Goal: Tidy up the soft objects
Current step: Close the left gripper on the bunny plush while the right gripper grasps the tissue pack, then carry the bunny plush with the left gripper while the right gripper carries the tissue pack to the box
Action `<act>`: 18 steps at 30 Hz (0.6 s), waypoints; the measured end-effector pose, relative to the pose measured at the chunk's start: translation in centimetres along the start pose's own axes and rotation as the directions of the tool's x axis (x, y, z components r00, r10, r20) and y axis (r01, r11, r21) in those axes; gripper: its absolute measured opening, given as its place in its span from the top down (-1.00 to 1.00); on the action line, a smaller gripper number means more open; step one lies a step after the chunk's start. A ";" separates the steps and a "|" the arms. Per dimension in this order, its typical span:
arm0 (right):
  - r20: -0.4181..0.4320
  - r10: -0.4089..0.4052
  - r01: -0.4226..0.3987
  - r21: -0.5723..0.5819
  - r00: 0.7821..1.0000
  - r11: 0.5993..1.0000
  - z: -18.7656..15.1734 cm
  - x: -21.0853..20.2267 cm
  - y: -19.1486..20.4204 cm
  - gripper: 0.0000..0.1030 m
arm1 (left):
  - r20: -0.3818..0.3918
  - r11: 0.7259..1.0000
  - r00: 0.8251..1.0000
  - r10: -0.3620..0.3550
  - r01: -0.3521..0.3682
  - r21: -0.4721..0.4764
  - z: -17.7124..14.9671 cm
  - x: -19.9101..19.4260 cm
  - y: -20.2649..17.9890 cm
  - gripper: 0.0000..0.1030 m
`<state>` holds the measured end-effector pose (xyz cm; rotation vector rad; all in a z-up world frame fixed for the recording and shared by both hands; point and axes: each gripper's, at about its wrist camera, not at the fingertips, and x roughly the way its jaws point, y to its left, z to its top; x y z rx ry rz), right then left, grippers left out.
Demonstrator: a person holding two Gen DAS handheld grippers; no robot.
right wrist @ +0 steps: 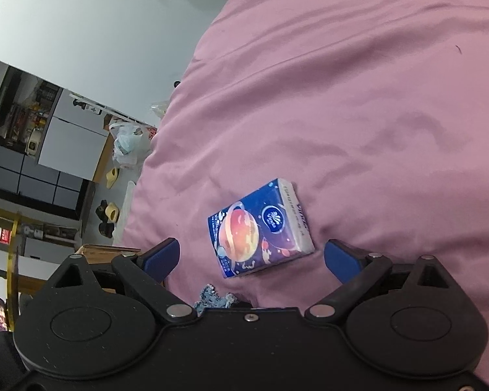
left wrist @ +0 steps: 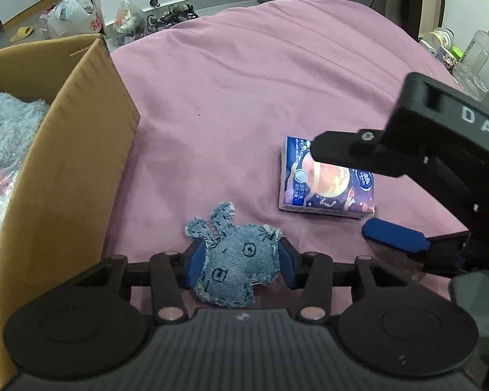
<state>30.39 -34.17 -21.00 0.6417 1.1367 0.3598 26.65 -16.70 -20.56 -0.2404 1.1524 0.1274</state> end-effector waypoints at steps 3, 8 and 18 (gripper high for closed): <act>0.009 -0.011 0.011 -0.005 1.000 1.000 0.0 -0.3 -0.1 -0.47 | 0.001 1.000 1.000 -0.008 0.008 -0.005 0.1 -0.2 0.1 0.15; 0.013 -0.070 0.070 -0.003 0.997 0.998 -0.3 -0.8 -0.5 0.32 | 0.008 1.000 1.000 -0.023 0.023 -0.015 0.0 -1.2 0.4 0.17; 0.024 -0.100 0.100 -0.006 0.995 0.995 -1.8 -3.1 0.4 0.50 | 0.085 0.998 0.995 -0.053 0.056 -0.036 0.4 -6.3 1.9 0.17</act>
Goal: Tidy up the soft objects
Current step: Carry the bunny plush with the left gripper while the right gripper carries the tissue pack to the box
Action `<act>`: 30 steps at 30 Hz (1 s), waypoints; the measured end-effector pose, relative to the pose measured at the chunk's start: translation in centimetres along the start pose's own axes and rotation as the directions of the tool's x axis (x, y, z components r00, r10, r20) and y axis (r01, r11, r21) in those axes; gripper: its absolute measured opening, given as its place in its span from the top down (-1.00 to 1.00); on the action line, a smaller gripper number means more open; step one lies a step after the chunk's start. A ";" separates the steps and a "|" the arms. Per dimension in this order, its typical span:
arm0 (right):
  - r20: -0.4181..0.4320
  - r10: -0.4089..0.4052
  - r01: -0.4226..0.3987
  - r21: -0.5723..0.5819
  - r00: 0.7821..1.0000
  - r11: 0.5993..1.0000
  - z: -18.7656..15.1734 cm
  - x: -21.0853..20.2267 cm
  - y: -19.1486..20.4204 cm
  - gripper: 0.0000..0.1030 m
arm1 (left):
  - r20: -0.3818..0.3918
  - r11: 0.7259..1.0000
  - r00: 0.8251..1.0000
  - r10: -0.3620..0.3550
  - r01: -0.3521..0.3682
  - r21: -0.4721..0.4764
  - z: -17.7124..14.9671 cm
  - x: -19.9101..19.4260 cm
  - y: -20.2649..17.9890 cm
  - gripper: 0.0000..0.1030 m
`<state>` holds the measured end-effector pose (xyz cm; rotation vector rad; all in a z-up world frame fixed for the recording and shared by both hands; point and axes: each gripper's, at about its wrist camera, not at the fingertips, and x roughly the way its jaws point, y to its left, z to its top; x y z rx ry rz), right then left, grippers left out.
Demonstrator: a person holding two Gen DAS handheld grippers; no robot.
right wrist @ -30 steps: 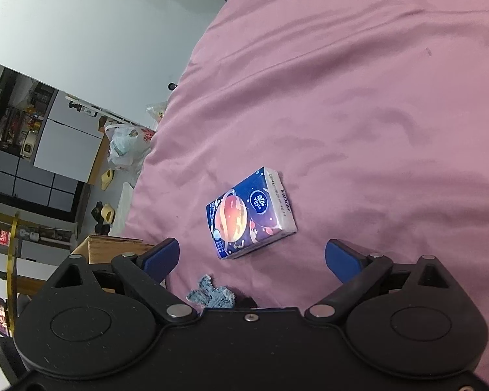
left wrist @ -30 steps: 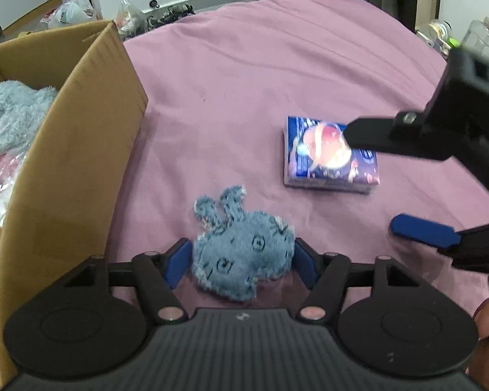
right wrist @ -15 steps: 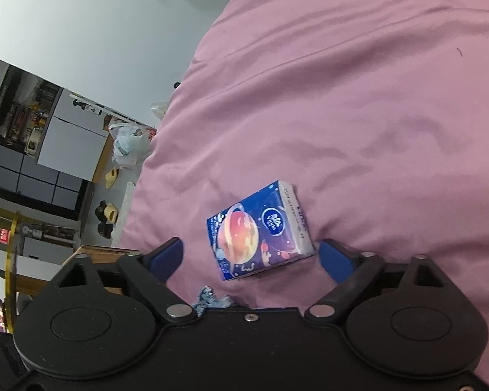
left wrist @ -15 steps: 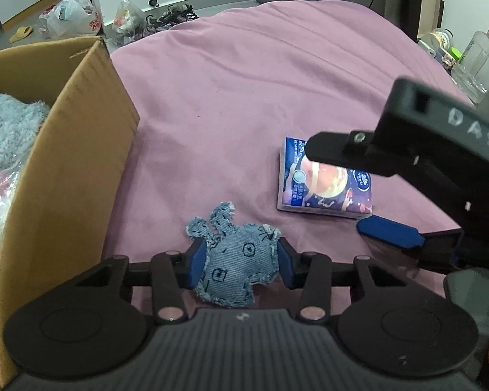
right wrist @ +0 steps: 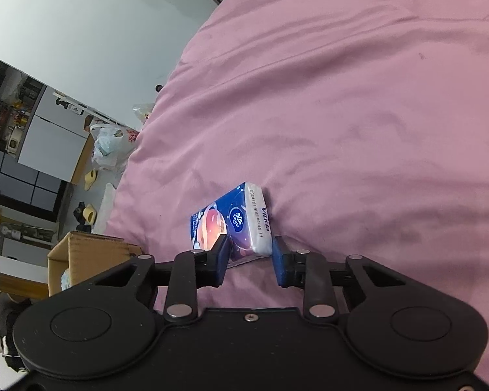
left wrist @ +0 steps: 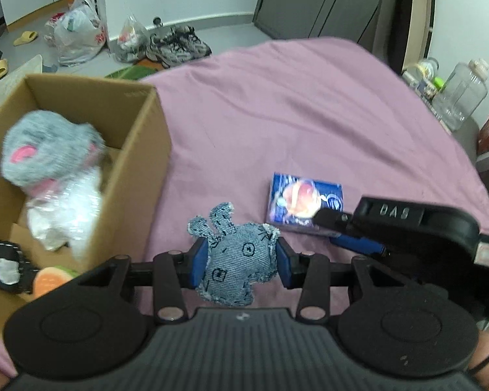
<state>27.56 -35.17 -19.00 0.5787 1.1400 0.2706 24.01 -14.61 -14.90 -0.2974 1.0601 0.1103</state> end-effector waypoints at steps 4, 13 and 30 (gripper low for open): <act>0.029 -0.008 0.008 -0.004 1.000 1.000 -0.7 -1.6 0.4 0.56 | 0.035 1.000 0.999 -0.012 0.013 -0.009 0.1 -2.0 0.8 0.17; 0.094 -0.009 0.014 -0.043 0.995 0.999 -2.4 -5.1 2.1 0.58 | 0.100 0.999 0.994 -0.036 0.039 -0.026 -0.6 -6.4 2.8 0.17; 0.144 -0.040 0.052 -0.080 0.989 0.995 -5.3 -7.5 4.4 0.58 | 0.185 0.995 0.982 -0.043 0.058 -0.078 -0.8 -11.8 8.3 0.17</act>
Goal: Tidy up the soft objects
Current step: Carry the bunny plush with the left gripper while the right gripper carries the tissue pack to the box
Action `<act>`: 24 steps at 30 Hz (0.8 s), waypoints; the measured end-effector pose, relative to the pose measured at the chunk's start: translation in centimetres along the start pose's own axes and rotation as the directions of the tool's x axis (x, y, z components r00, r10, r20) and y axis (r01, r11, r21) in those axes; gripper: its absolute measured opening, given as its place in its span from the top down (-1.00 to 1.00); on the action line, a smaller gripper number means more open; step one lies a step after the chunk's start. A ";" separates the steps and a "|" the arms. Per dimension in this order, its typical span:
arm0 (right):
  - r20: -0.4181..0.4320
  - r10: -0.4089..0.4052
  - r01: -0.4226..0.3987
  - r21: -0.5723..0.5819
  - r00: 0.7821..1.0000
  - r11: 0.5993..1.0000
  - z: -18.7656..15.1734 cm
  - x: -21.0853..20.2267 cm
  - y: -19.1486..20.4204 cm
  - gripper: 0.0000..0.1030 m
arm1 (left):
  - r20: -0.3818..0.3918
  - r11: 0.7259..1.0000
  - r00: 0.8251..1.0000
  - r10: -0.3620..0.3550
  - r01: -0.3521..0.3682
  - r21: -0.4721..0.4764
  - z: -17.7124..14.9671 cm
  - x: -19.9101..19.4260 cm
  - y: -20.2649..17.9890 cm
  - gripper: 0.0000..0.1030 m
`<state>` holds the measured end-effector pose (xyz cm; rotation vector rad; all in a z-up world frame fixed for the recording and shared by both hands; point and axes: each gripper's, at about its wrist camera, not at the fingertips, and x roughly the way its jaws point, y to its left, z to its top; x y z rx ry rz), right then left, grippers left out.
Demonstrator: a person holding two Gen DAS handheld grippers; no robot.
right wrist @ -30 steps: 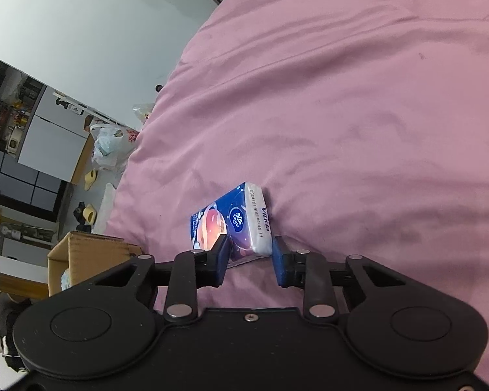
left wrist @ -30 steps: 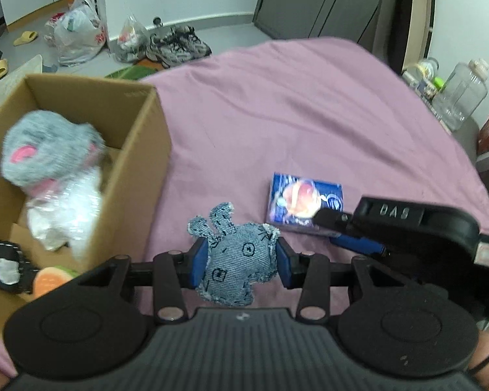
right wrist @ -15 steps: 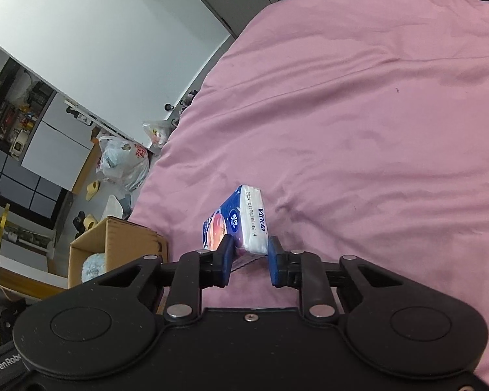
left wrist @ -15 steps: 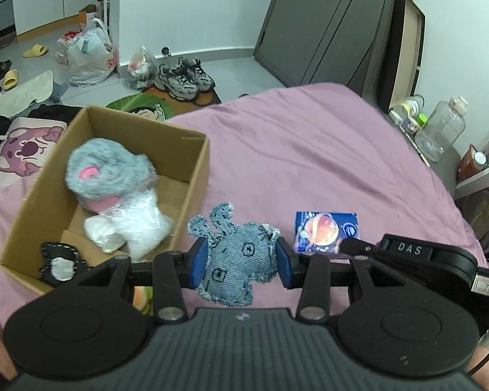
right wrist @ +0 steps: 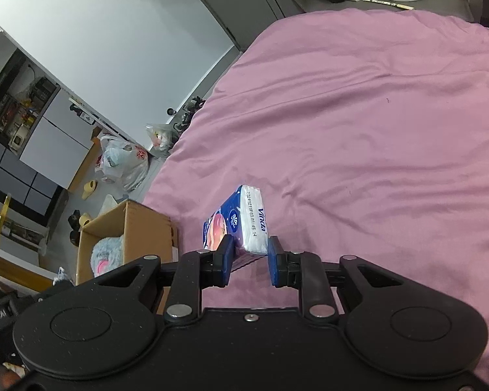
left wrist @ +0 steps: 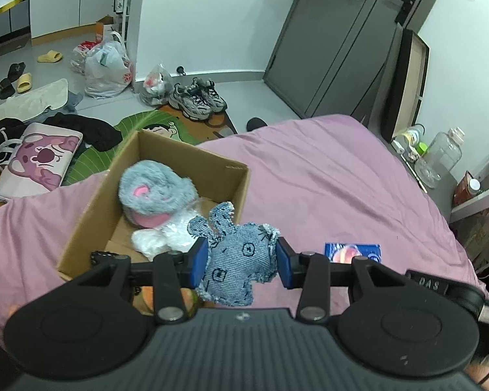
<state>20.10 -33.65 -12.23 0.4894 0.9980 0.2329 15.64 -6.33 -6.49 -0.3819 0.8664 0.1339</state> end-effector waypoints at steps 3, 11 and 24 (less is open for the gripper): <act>0.018 -0.011 0.011 0.005 1.000 1.000 -0.4 -0.7 0.2 0.58 | 0.005 1.000 1.000 -0.006 0.006 -0.012 0.1 -0.5 0.7 0.17; 0.054 -0.014 0.015 -0.020 0.998 1.000 -0.7 -2.2 1.7 0.58 | 0.015 0.999 1.000 -0.020 0.021 -0.050 0.3 -1.2 3.0 0.17; 0.105 0.021 -0.015 -0.063 0.994 0.998 -0.7 -4.0 5.7 0.57 | 0.030 0.993 0.999 -0.042 0.045 -0.109 1.0 -1.6 6.2 0.17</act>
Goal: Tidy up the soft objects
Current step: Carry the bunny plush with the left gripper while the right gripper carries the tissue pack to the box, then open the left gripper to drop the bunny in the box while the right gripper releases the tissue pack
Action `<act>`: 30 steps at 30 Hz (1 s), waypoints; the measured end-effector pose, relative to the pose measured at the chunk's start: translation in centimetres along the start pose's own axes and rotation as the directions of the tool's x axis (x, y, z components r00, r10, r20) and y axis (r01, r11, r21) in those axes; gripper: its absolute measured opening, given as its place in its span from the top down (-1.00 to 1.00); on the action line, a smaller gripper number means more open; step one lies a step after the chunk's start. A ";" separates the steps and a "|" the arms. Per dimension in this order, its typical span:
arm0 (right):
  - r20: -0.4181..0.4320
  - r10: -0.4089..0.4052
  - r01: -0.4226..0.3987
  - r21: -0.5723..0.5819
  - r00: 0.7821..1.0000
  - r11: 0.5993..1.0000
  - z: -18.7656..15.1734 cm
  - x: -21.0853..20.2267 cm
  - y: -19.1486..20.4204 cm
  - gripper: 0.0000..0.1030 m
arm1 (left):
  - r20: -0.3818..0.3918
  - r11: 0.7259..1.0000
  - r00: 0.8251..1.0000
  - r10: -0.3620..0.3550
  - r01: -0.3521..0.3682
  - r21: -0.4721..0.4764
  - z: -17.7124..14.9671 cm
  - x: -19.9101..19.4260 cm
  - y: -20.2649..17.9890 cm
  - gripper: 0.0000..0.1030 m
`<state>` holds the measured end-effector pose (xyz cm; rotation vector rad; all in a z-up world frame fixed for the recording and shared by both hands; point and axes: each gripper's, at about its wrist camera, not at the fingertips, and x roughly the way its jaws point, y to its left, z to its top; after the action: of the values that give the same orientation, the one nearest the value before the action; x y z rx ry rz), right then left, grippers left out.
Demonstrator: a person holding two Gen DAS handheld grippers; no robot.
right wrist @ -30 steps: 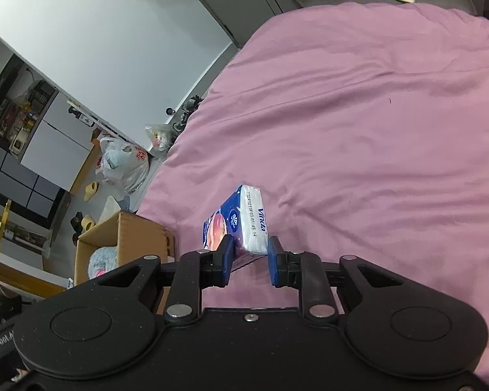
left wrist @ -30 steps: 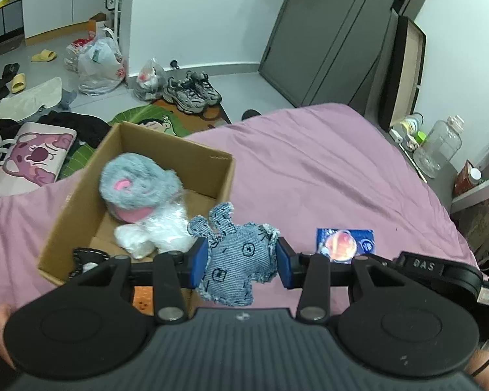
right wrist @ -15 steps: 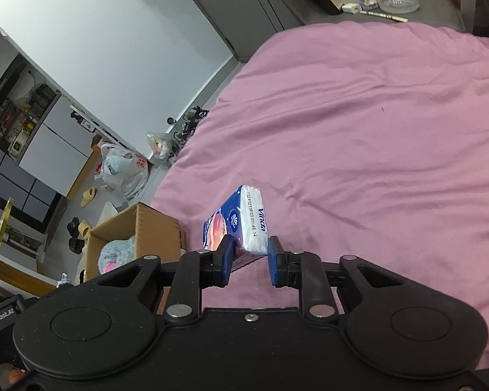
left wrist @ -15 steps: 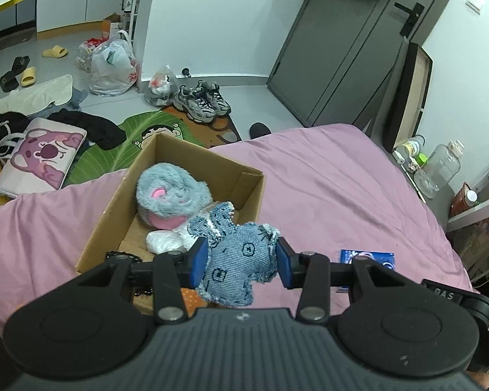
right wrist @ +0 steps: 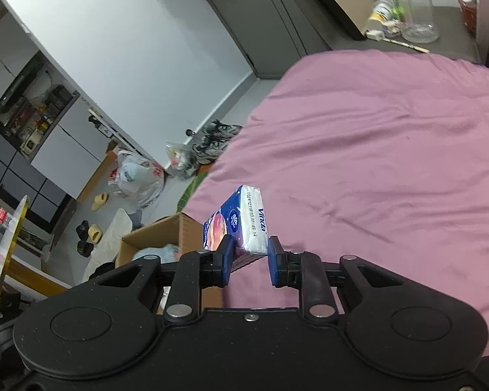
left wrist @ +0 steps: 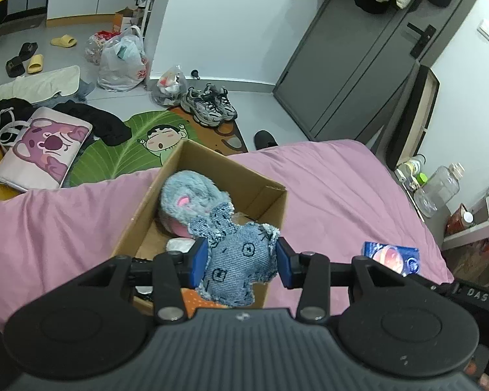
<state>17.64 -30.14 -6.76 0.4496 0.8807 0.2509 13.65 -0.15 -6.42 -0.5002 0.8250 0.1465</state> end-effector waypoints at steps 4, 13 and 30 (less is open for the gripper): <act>0.001 0.006 -0.006 -0.025 1.000 1.000 0.1 0.3 1.4 0.57 | 0.001 1.000 1.000 -0.001 0.001 -0.025 0.4 0.0 1.4 0.17; -0.009 0.003 -0.003 -0.071 1.000 0.997 -0.6 1.3 4.7 0.57 | 0.001 0.997 1.000 -0.021 0.021 -0.069 1.4 0.3 4.3 0.17; -0.077 -0.007 -0.004 -0.134 0.997 0.991 -1.7 5.3 8.9 0.57 | -0.082 0.994 0.996 -0.045 0.037 -0.098 2.0 4.1 6.9 0.16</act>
<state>19.32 -19.81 -7.10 0.3161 0.9340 0.3258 15.61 6.59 -10.86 -0.6173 0.8926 0.1282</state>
